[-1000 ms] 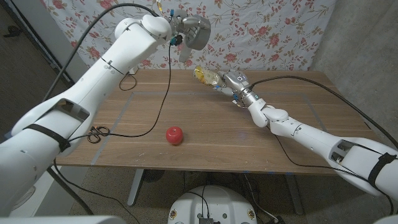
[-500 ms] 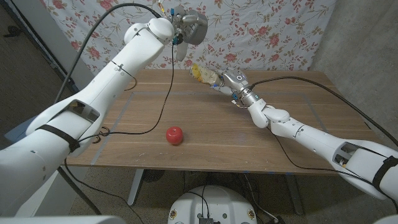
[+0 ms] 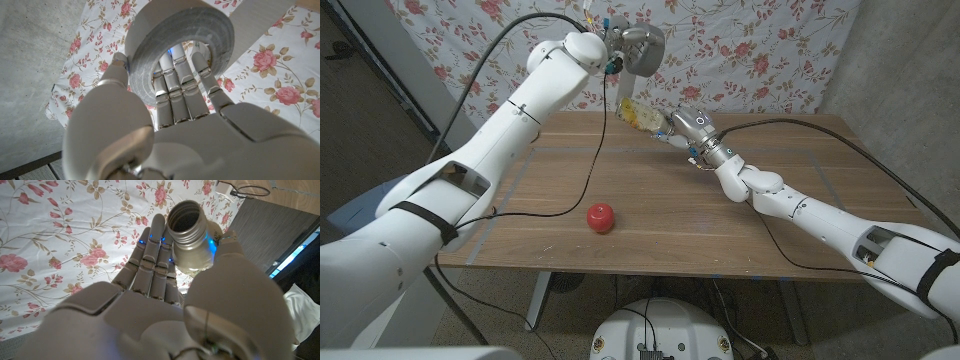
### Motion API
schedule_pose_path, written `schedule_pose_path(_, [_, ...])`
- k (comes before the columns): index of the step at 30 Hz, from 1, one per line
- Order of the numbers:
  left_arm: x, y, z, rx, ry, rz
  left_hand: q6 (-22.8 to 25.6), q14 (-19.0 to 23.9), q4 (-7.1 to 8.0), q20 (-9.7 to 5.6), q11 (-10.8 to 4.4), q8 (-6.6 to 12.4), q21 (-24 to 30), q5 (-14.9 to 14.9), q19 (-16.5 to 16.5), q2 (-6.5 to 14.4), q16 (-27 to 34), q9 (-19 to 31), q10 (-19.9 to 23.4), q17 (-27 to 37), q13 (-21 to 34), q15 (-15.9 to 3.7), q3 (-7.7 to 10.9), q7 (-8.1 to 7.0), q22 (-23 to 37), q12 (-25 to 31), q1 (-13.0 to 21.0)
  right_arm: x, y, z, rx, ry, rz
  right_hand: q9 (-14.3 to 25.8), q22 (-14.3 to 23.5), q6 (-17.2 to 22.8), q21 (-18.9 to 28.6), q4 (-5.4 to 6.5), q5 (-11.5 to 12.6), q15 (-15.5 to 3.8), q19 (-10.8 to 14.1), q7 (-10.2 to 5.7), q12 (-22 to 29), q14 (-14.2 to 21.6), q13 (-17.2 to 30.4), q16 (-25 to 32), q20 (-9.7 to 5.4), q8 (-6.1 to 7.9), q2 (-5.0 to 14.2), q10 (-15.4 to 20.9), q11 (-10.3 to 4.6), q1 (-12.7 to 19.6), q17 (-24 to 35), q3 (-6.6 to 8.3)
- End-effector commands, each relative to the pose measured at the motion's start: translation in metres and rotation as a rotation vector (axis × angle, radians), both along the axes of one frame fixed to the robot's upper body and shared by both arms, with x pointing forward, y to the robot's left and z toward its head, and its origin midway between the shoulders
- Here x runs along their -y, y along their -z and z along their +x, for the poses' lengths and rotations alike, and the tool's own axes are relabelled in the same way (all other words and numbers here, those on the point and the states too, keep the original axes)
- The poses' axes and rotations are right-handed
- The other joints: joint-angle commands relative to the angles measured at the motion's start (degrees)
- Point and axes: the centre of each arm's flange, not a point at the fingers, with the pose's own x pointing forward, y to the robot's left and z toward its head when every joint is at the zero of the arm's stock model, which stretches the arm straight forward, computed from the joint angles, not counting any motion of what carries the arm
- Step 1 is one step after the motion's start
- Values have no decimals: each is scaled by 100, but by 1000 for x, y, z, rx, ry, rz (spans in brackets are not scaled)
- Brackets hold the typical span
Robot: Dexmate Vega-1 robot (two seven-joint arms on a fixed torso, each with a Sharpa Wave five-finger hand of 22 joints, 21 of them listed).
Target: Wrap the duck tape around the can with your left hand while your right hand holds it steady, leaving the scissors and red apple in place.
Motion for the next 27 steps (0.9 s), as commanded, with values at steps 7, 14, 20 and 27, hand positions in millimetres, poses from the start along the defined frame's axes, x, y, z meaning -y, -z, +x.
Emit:
schedule_pose_path(7, [30, 1, 9, -32, 107, 15, 59, 506, 236, -31, -982, -20, 67, 31, 21, 780, -45, 34, 1027, 19, 12, -775, 1036, 3, 10, -25, 750, -11, -4, 1, 2, -3, -16, 19, 10, 2715, 81, 14, 502, -1184, -26, -1427, 3, 545, 28, -17, -573, -3, 828, 760, -720, 821, 48, -27])
schedule_pose_path(14, [34, 1, 2, -46, 115, 40, 65, 512, 228, -32, -968, -38, 95, 25, 21, 781, -47, 34, 1049, 40, 24, -773, 1031, -1, 5, -30, 748, -12, -2, 15, -26, 37, -32, 6, 6, 2730, 98, 17, 509, -1184, -35, -1424, -3, 550, 37, -29, -571, -20, 824, 762, -719, 829, 65, -44])
schedule_pose_path(20, [30, 3, -2, -60, 150, 32, 69, 528, 226, -35, -969, -51, 115, 23, 13, 781, -60, 40, 1043, 40, 49, -775, 1037, 3, 0, -37, 741, -9, -2, 30, -58, 77, -25, 6, 4, 2730, 112, 19, 515, -1185, -40, -1432, -15, 553, 25, -39, -568, -33, 827, 775, -717, 838, 76, -52])
schedule_pose_path(27, [32, 7, 1, -97, 185, 36, 86, 544, 210, -32, -974, -60, 143, 21, 14, 777, -66, 51, 1070, 52, 51, -762, 1043, 3, -4, -49, 747, -10, -4, 39, -69, 91, -35, 13, 1, 2733, 126, 23, 519, -1180, -47, -1425, -16, 559, 35, -47, -567, -39, 824, 781, -711, 841, 89, -67])
